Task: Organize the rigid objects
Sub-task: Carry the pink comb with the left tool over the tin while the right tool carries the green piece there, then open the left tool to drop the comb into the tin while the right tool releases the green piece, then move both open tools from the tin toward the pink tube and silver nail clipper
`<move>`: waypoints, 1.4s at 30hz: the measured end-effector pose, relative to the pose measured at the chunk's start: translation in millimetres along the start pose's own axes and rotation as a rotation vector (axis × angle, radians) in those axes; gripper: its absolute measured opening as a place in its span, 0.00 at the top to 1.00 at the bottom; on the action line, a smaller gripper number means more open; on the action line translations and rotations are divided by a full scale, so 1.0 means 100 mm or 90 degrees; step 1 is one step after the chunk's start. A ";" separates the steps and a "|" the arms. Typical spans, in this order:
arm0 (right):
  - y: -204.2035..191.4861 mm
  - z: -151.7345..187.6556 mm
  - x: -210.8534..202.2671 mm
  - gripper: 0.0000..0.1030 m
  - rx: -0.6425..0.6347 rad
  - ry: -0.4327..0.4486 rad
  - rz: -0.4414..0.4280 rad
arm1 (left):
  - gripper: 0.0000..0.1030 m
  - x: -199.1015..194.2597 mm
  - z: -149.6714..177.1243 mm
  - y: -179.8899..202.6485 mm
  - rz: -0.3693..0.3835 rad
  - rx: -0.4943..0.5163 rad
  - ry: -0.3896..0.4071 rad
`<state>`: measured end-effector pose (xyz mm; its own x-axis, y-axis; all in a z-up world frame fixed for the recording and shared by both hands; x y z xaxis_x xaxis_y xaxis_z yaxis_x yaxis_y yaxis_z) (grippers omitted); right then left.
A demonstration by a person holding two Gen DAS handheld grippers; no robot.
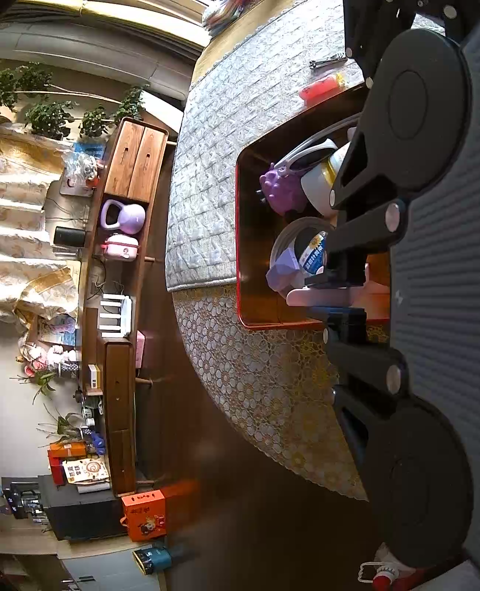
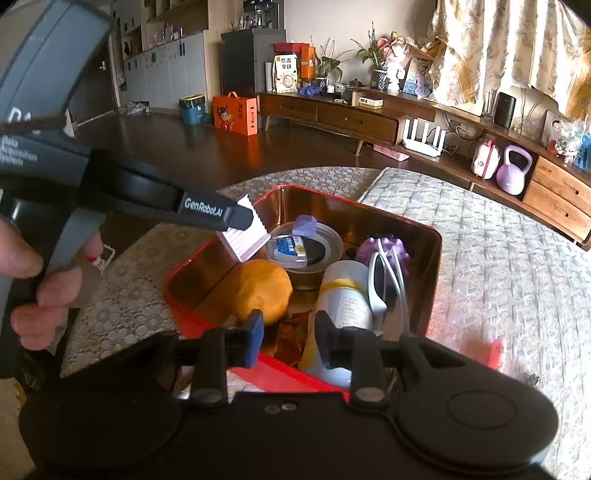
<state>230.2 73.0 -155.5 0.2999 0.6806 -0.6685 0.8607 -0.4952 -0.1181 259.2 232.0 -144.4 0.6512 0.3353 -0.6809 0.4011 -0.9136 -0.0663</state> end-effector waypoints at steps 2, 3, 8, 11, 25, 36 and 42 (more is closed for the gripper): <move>-0.01 -0.02 -0.04 0.65 0.007 0.008 -0.003 | 0.91 -0.01 0.01 -0.02 -0.002 -0.002 -0.002; -0.02 -0.03 -0.07 0.63 0.010 0.013 -0.006 | 0.91 -0.03 0.02 -0.02 -0.003 -0.002 -0.003; -0.02 -0.06 -0.23 0.56 0.024 0.035 -0.009 | 0.91 -0.10 0.08 -0.03 -0.008 0.005 -0.009; -0.01 -0.08 -0.33 0.53 0.036 0.050 -0.011 | 0.91 -0.15 0.12 -0.03 -0.006 0.005 -0.014; 0.07 -0.02 -0.79 0.39 0.081 0.096 -0.013 | 0.85 -0.28 0.29 0.01 0.006 0.013 -0.044; 0.15 0.09 -1.24 0.27 0.108 0.136 -0.009 | 0.44 -0.53 0.33 0.03 0.004 0.006 -0.019; 0.22 0.15 -1.42 0.21 0.120 0.151 0.010 | 0.36 -0.77 0.31 0.12 0.009 0.012 0.006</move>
Point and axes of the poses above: each gripper's, at about its wrist camera, not at the fingertips, and x roughly the way its jaws point, y to its right, z to its underside, the point moved 9 cm from there along x, roughly the way its jaws point, and after that the axes turned 11 degrees about -z, right-handed, at the moved point
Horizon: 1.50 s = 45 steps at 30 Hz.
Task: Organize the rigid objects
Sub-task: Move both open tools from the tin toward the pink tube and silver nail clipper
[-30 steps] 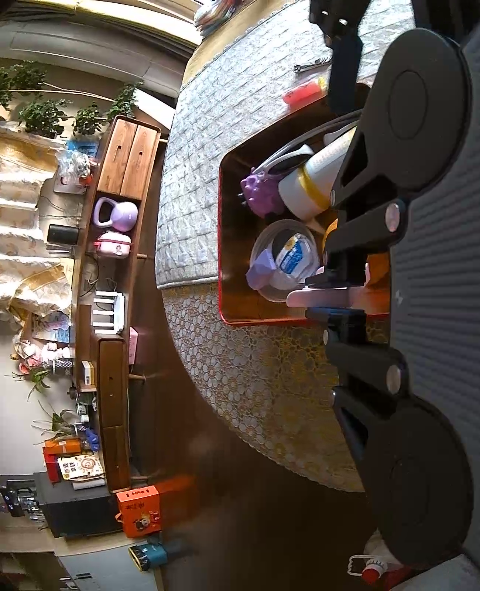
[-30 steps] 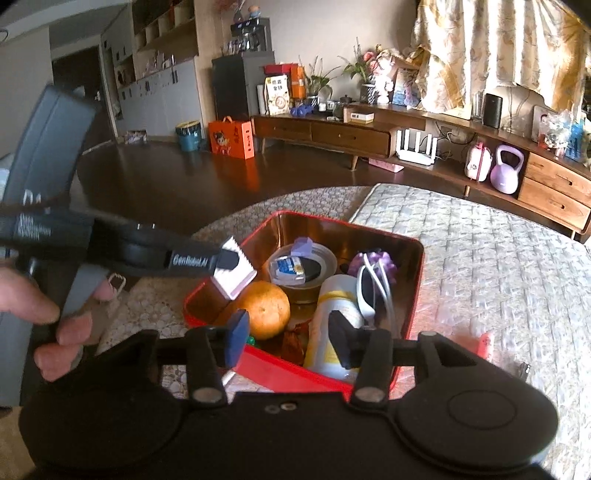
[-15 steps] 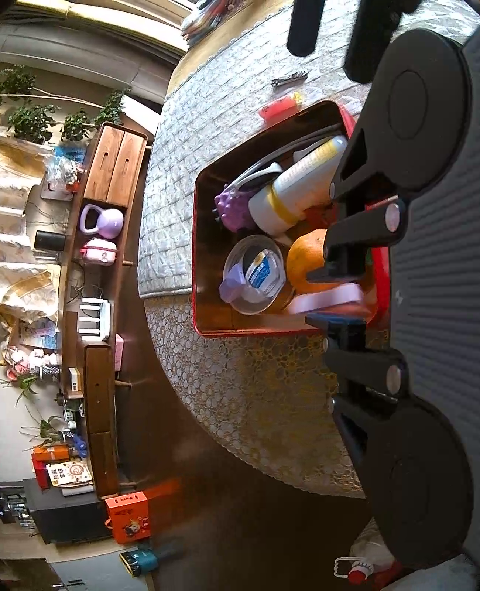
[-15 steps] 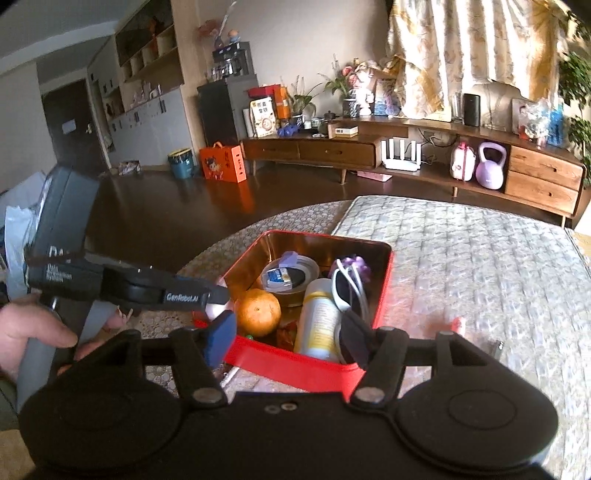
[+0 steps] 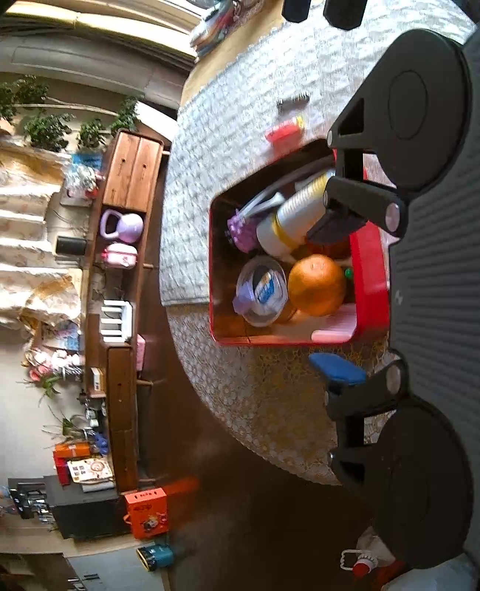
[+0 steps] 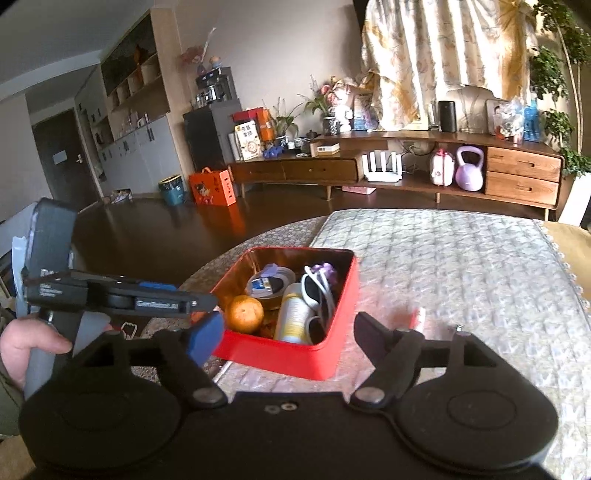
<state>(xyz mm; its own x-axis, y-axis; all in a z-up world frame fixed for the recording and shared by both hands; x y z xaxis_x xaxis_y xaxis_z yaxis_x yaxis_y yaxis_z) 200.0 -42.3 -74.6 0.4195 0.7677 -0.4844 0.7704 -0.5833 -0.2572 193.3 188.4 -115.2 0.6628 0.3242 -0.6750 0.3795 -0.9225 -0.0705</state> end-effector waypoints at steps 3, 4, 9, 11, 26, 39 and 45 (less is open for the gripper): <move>0.04 0.03 -0.09 0.15 0.000 0.009 0.008 | 0.35 -0.11 0.01 0.09 0.010 0.006 0.006; 0.06 0.04 -0.13 0.14 -0.001 0.012 0.013 | 0.33 -0.15 0.01 0.13 0.014 0.010 0.009; 0.20 0.10 -0.21 0.07 0.006 0.018 0.031 | 0.28 -0.29 0.00 0.34 0.038 0.019 0.023; 0.27 0.13 -0.25 0.03 0.007 0.020 0.043 | 0.27 -0.32 -0.01 0.44 0.043 0.020 0.029; 1.03 0.34 -0.32 0.01 0.011 0.001 0.107 | 0.19 -0.20 -0.16 1.35 0.101 0.034 0.043; 1.54 0.48 -0.02 0.03 0.011 -0.027 0.151 | 0.19 0.30 -0.30 2.11 0.077 0.081 0.026; 1.64 0.51 0.17 0.05 0.011 -0.036 0.158 | 0.19 0.58 -0.33 2.26 0.056 0.090 0.007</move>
Point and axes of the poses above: each gripper's, at about its wrist camera, not at the fingertips, and x roughly the way its jaws point, y to its right, z to its underside, the point moved 9 cm from there along x, roughly the way its jaws point, and after that the axes turned 11 degrees about -z, right-handed, at the moved point
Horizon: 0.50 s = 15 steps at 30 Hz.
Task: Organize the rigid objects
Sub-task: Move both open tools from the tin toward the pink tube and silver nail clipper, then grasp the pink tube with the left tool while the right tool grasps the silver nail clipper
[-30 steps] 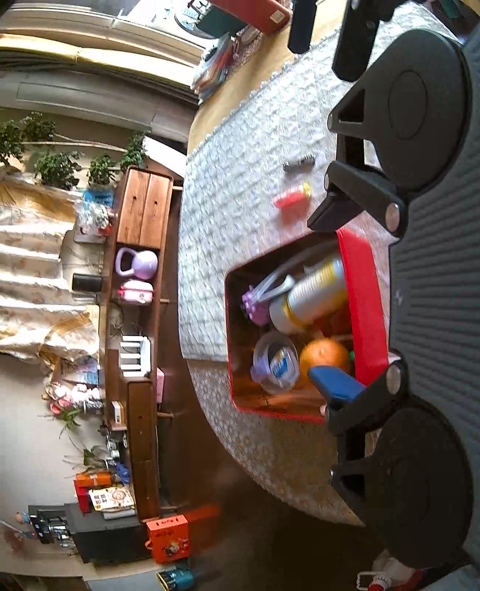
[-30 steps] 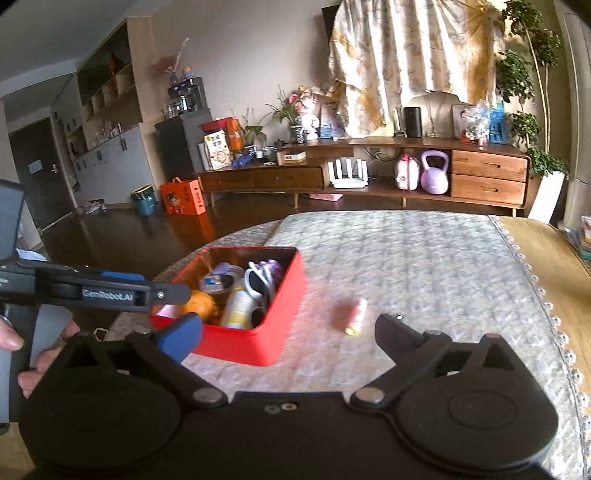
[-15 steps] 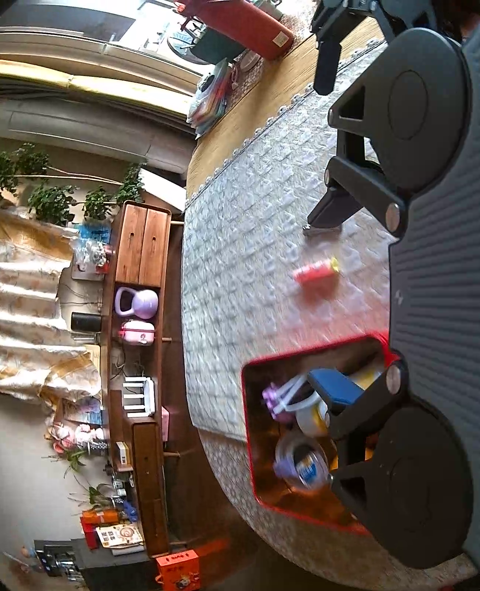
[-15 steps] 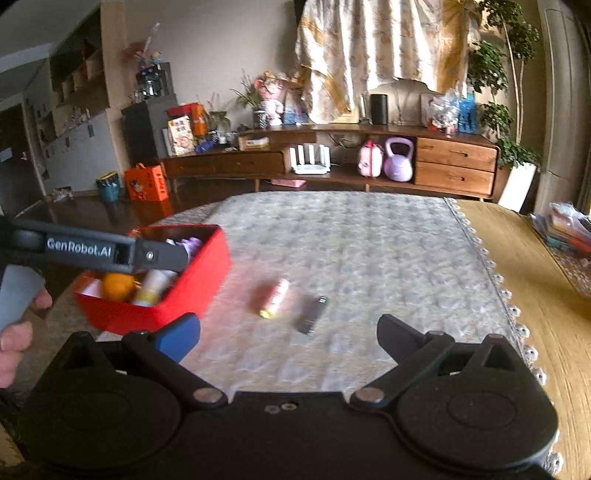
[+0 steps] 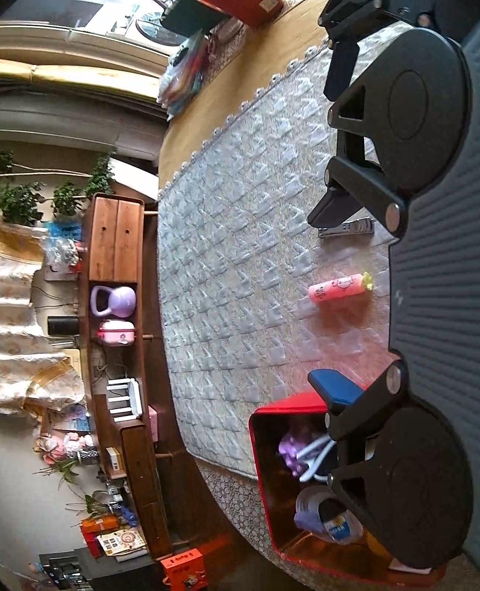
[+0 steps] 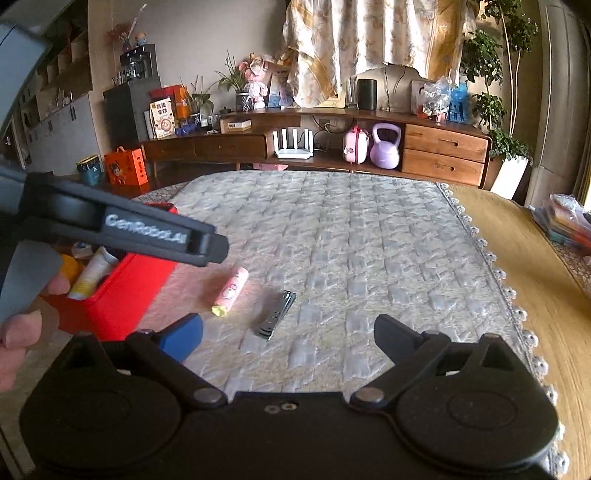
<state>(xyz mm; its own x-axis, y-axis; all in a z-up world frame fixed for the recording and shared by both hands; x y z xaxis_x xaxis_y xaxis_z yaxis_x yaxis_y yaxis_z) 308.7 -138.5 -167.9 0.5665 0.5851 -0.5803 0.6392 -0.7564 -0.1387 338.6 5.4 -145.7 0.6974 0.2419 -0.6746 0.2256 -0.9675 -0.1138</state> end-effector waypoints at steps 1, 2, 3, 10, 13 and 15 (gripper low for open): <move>0.01 0.00 0.02 0.05 0.002 0.000 0.000 | 0.19 0.04 -0.01 0.02 -0.003 0.003 0.000; 0.02 -0.01 0.05 0.05 0.002 0.001 0.000 | 0.19 0.07 -0.01 0.04 -0.004 0.007 0.000; 0.02 -0.01 0.08 0.06 0.001 0.001 0.001 | 0.19 0.11 -0.01 0.06 -0.003 0.011 0.001; 0.05 0.02 0.29 0.15 -0.006 -0.011 0.012 | 0.19 0.36 0.01 0.15 -0.015 0.029 -0.016; 0.07 0.03 0.38 0.23 -0.008 -0.018 0.016 | 0.19 0.43 0.04 0.17 -0.021 0.035 -0.020; 0.07 0.04 0.44 0.27 -0.009 -0.024 0.015 | 0.21 0.47 0.06 0.18 -0.025 0.041 -0.019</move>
Point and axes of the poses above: each gripper's, at about its wrist camera, not at the fingertips, and x roughly the way its jaws point, y to its right, z to its underside, the point moved 9 cm from there along x, roughly the way its jaws point, and after that the axes turned 11 degrees about -z, right-handed, at the moved point
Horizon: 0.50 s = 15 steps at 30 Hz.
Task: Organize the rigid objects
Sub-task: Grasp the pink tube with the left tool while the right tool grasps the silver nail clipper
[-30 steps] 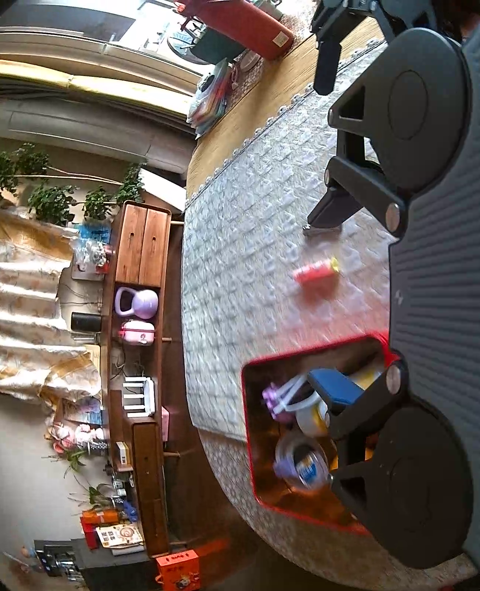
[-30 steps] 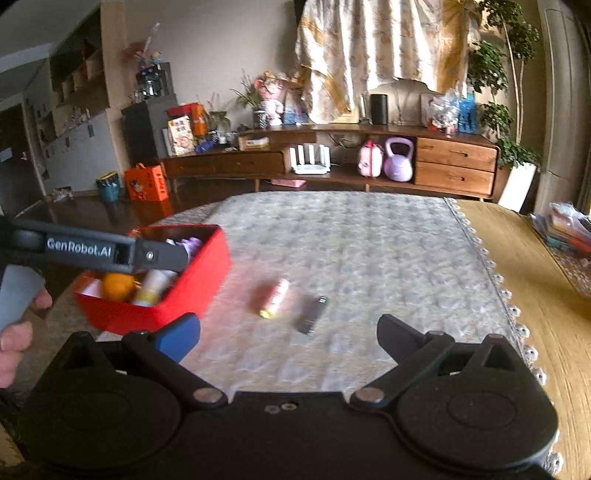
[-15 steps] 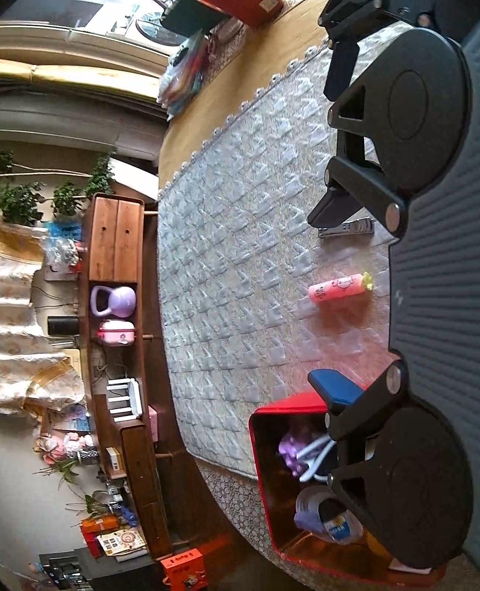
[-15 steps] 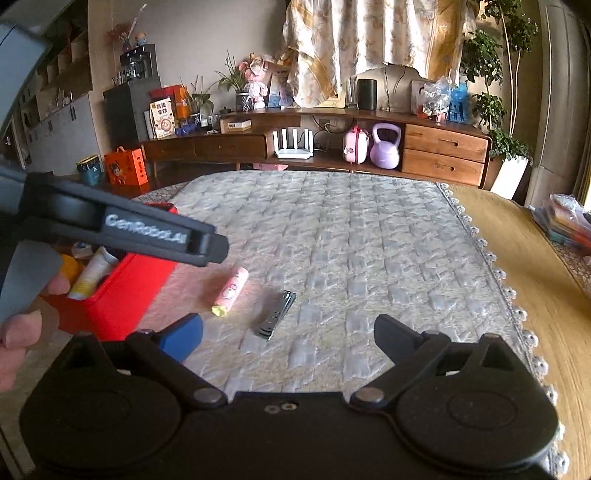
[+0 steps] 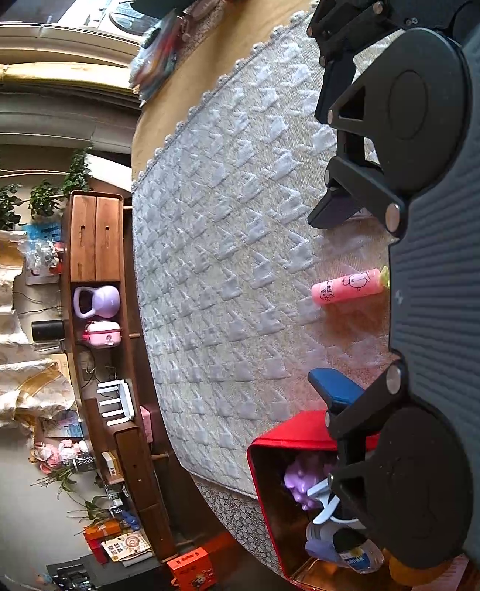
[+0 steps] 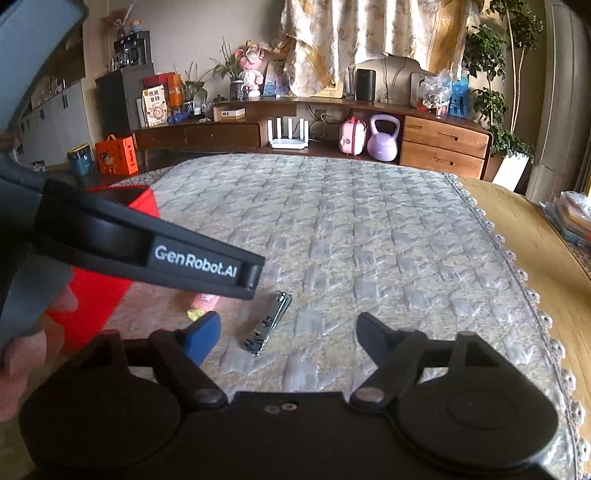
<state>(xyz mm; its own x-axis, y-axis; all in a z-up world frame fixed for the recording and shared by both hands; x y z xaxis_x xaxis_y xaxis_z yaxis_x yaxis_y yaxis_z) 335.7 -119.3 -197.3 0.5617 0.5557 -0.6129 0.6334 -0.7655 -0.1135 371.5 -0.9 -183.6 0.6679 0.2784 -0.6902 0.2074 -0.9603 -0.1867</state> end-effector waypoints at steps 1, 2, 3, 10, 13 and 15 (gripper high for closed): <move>0.00 0.00 0.02 0.28 0.000 -0.001 -0.002 | 0.23 0.02 0.01 0.01 -0.002 0.003 -0.001; -0.01 0.01 0.04 0.30 -0.002 0.000 -0.003 | 0.25 0.04 0.01 0.01 -0.004 0.004 -0.003; -0.03 0.01 0.06 0.32 -0.005 -0.001 -0.004 | 0.28 0.06 0.03 0.01 -0.003 0.003 -0.006; -0.07 0.04 0.21 0.54 -0.012 -0.013 -0.001 | 0.47 0.20 0.11 0.04 0.004 0.007 -0.028; -0.05 0.02 0.24 0.58 -0.022 -0.010 0.007 | 0.56 0.24 0.14 0.02 0.008 0.001 -0.037; -0.03 0.01 0.25 0.67 -0.027 -0.007 0.012 | 0.61 0.28 0.17 0.01 0.010 -0.004 -0.046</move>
<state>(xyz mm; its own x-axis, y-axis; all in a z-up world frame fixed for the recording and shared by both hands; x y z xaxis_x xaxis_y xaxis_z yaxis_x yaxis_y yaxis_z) 346.8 -103.7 -213.3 0.5684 0.5370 -0.6233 0.6448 -0.7614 -0.0679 378.0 6.0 -214.5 0.6177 0.2613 -0.7417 0.2026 -0.9642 -0.1710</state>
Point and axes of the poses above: each gripper's, at about its wrist camera, not at the fingertips, and x roughly the way its jaws point, y to its right, z to its underside, the point moved 9 cm from there along x, roughly the way its jaws point, and after that the axes turned 11 degrees about -z, right-handed, at the moved point
